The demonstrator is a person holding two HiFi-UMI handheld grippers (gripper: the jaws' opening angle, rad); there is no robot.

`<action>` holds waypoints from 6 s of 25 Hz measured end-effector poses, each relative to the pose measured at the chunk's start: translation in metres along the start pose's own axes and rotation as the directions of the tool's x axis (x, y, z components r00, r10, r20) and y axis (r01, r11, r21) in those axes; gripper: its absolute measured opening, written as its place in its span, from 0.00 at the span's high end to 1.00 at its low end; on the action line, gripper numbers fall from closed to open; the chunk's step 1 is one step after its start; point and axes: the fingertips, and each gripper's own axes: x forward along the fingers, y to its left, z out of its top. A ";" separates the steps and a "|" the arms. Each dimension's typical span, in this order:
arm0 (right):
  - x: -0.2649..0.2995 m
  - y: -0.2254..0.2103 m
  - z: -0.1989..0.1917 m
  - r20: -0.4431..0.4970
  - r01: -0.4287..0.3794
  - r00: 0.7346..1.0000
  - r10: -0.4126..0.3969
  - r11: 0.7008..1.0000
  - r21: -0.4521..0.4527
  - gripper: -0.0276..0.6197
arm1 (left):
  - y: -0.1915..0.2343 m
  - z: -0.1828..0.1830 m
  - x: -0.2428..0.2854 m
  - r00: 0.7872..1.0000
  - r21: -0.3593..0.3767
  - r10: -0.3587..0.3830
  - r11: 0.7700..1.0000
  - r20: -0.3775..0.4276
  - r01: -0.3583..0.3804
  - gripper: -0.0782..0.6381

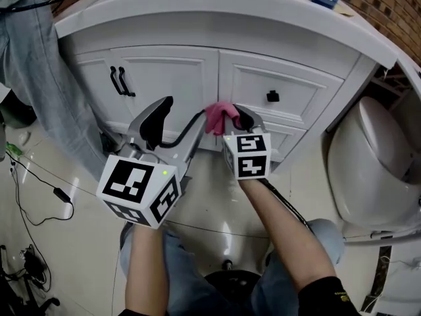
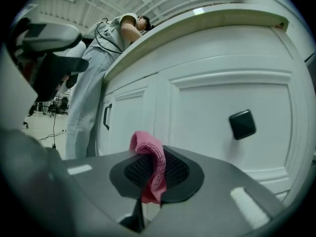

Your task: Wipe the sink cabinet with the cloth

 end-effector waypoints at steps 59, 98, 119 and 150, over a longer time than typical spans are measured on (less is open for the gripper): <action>-0.011 -0.057 -0.041 -0.116 0.106 0.987 -0.110 0.994 -0.041 0.91 | 0.018 -0.014 0.026 0.999 0.000 -0.012 1.000 -0.031 0.012 0.51; -0.285 -0.064 0.082 0.195 0.146 0.969 -0.150 0.989 0.034 0.91 | -0.132 0.034 -0.048 0.987 0.083 -0.118 0.991 0.109 0.109 0.53; -0.310 -0.045 0.089 0.263 0.175 0.950 -0.169 0.985 0.002 0.91 | -0.148 0.011 -0.072 0.992 0.042 -0.103 0.994 0.078 0.100 0.52; -0.137 -0.050 -0.023 -0.070 0.106 0.992 -0.102 0.993 0.059 0.91 | -0.102 0.024 -0.047 0.973 -0.034 -0.098 0.994 0.209 0.108 0.55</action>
